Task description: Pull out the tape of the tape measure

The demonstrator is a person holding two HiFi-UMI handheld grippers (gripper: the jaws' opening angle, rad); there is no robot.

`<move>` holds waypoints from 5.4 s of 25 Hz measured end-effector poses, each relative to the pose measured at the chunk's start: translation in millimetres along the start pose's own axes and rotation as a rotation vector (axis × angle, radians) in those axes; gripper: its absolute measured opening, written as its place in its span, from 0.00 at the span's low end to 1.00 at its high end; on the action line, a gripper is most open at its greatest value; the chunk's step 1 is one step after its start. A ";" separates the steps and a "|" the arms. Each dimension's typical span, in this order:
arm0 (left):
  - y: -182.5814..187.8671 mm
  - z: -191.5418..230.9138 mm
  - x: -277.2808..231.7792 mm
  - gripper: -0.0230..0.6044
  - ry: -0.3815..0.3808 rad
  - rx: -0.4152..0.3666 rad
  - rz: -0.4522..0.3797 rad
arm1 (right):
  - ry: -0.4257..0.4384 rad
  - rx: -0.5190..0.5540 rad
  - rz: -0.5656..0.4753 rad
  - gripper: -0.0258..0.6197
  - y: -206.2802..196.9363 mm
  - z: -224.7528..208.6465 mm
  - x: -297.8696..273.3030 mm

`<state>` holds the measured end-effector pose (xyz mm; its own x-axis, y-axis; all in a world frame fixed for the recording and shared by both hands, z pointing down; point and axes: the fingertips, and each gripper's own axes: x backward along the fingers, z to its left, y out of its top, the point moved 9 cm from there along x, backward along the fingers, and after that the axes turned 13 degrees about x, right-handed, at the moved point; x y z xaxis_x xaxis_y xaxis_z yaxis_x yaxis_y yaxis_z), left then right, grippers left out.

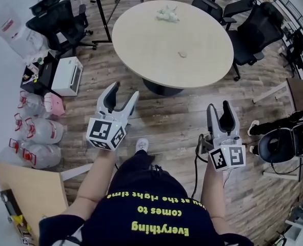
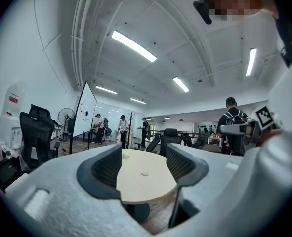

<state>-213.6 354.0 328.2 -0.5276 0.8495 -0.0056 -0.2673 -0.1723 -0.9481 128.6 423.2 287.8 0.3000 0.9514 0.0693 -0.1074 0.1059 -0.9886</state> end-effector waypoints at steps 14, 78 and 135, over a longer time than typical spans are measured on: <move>28.4 76.8 -96.4 0.50 -0.075 -0.014 0.026 | -0.063 -0.002 0.044 0.41 -10.2 4.4 -98.6; 16.1 182.4 -456.1 0.50 -0.131 0.018 0.114 | 0.084 -0.077 0.162 0.40 -104.6 -173.5 -437.2; -71.6 167.8 -462.4 0.50 -0.137 0.082 0.275 | 0.821 0.234 0.695 0.37 -332.6 -160.1 -456.5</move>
<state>-85.7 -110.2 452.0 -0.6915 0.6910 -0.2103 -0.1603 -0.4307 -0.8881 179.2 -92.7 563.5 0.6343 0.3522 -0.6883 -0.6478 -0.2438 -0.7217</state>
